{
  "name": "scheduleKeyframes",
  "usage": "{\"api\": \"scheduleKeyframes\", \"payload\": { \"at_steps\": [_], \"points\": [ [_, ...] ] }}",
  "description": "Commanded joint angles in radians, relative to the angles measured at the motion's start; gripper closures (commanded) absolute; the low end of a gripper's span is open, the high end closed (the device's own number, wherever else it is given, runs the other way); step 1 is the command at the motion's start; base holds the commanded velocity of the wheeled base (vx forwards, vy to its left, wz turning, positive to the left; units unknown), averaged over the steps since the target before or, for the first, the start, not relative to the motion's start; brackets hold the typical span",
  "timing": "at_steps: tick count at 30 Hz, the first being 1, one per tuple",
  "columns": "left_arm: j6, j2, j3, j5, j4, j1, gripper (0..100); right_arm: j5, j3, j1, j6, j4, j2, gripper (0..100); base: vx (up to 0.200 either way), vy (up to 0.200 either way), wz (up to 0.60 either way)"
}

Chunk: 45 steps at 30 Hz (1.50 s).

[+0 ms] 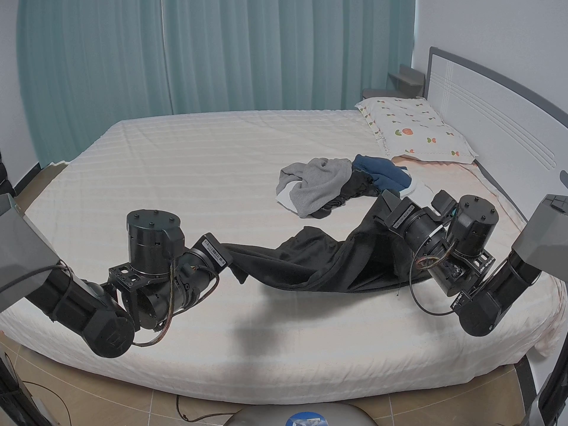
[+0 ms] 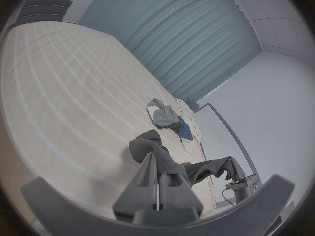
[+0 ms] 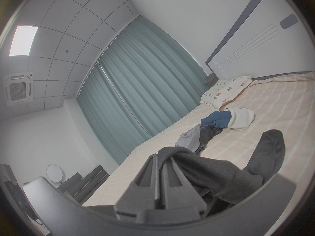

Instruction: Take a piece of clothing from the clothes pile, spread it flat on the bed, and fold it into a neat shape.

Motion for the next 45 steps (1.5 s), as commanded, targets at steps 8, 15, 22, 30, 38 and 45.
{"api": "scheduleKeyframes", "payload": {
  "at_steps": [8,15,22,30,38,45],
  "points": [
    [0.003,-0.022,0.002,0.002,0.000,0.005,100,0.004,-0.007,0.002,0.004,-0.046,0.026,100,0.000,0.200,0.00],
    [0.003,-0.019,0.001,-0.001,0.000,0.005,100,0.003,-0.021,0.003,0.005,-0.048,0.041,100,0.000,0.200,0.00],
    [0.003,-0.016,0.001,-0.001,0.000,0.005,100,0.003,-0.021,0.006,0.016,-0.048,0.036,100,0.000,0.200,0.00],
    [0.002,-0.005,0.002,-0.007,0.000,0.005,100,0.003,-0.020,0.014,0.022,-0.048,0.050,100,0.000,0.200,0.00],
    [0.002,-0.008,0.004,-0.007,0.000,0.005,100,0.001,-0.021,0.014,0.025,-0.062,0.046,100,0.000,0.200,0.00],
    [0.002,-0.004,0.004,-0.007,-0.002,0.006,100,0.001,-0.018,0.015,0.025,-0.074,0.052,100,0.000,0.200,0.00]
  ]
}}
